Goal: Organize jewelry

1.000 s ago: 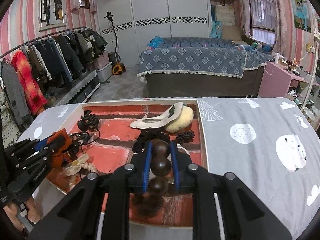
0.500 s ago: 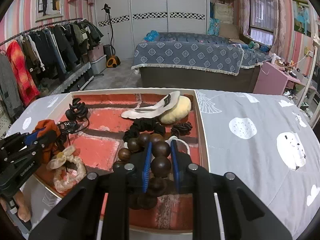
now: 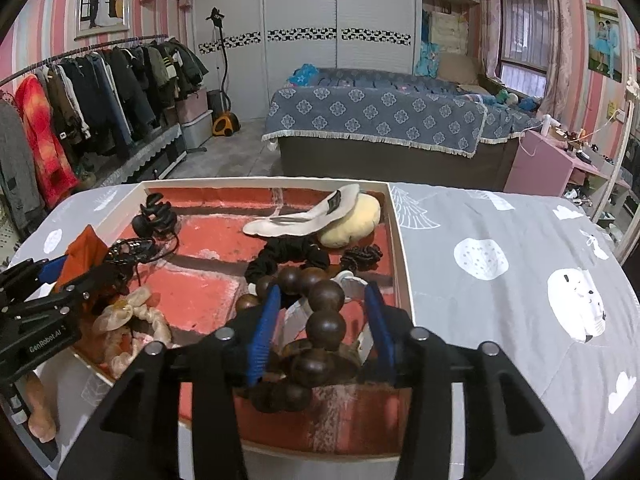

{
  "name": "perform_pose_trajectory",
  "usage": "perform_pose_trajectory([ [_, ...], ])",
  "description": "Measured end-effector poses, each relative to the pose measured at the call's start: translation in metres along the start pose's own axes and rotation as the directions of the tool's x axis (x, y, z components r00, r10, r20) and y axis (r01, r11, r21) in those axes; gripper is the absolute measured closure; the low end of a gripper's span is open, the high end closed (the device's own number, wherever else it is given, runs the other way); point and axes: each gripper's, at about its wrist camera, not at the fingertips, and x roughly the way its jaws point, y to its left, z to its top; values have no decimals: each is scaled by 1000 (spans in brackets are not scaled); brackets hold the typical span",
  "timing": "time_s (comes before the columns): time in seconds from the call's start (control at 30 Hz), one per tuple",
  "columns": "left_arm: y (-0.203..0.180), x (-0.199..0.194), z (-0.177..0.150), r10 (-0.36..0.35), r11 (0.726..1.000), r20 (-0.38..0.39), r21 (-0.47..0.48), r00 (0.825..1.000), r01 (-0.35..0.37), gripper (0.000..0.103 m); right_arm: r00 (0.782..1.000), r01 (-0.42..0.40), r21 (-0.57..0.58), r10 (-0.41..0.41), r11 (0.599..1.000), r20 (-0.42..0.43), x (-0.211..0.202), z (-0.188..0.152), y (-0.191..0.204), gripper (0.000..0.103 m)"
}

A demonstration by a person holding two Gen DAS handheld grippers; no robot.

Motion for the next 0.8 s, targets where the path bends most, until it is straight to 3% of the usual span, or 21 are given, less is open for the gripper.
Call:
perform_pose_trajectory([
  [0.17,1,-15,1,0,1000,9,-13,1000,0,34,1000,2,6,-3,1000,29,-18,0,-3,30],
  [0.3,1,-44,3,47,999,65,-15,997,-47,11,998,9,11,-10,1000,56,-40,-2,-5,20],
  [0.4,-2,-76,0,73,997,122,2,990,-74,8,996,9,15,-10,1000,85,-60,-5,-5,10],
  [0.53,-4,-112,-9,84,996,165,8,983,-87,5,993,26,-4,-25,1000,112,-87,-13,2,4],
  [0.8,-4,-180,-50,147,989,237,-45,960,-140,5,983,38,-25,-33,999,181,-153,-50,15,4],
])
